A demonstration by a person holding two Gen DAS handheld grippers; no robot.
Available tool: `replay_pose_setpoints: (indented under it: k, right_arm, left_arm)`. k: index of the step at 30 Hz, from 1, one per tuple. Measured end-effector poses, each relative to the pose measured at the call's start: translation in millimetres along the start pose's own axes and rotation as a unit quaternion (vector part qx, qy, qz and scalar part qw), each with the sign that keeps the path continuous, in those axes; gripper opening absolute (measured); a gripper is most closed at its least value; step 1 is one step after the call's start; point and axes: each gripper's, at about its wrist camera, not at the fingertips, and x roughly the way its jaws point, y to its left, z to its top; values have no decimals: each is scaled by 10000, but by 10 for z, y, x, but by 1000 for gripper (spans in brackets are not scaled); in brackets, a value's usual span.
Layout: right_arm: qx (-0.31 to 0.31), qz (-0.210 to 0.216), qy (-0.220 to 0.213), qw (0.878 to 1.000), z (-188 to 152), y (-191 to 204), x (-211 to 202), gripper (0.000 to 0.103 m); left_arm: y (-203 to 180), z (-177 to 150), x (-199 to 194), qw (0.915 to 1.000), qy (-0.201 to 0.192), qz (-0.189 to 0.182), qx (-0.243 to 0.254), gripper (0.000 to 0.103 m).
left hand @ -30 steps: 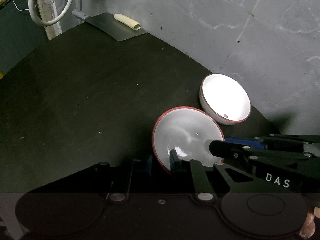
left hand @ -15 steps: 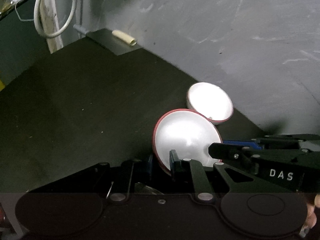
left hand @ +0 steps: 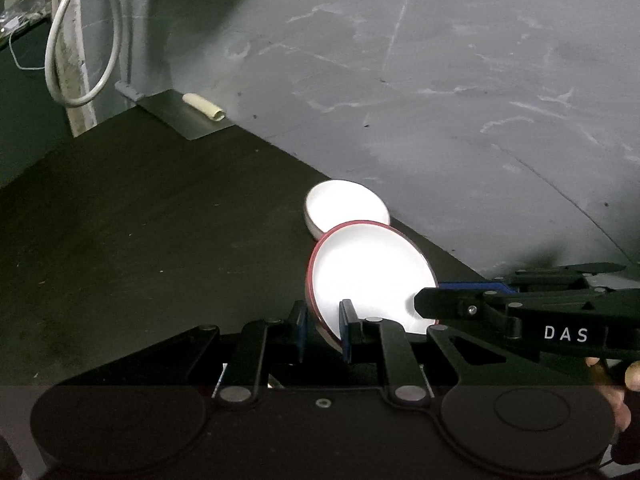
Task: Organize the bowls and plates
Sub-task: 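Lift the red-rimmed white bowl with both grippers and carry it toward the steel bowl, then lower the red-rimmed bowl into the steel bowl and open both grippers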
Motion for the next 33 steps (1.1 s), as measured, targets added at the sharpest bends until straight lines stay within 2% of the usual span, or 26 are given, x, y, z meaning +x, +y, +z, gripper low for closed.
replay_pose_setpoints:
  k: [18, 33]
  right_arm:
    - [-188, 215, 66, 9996, -222, 58, -282, 15]
    - [-122, 197, 362, 9991, -468, 10, -467, 16]
  left_arm:
    - [-104, -288, -229, 9999, 54, -159, 30, 18]
    - [-259, -534, -259, 9989, 274, -369, 72, 18]
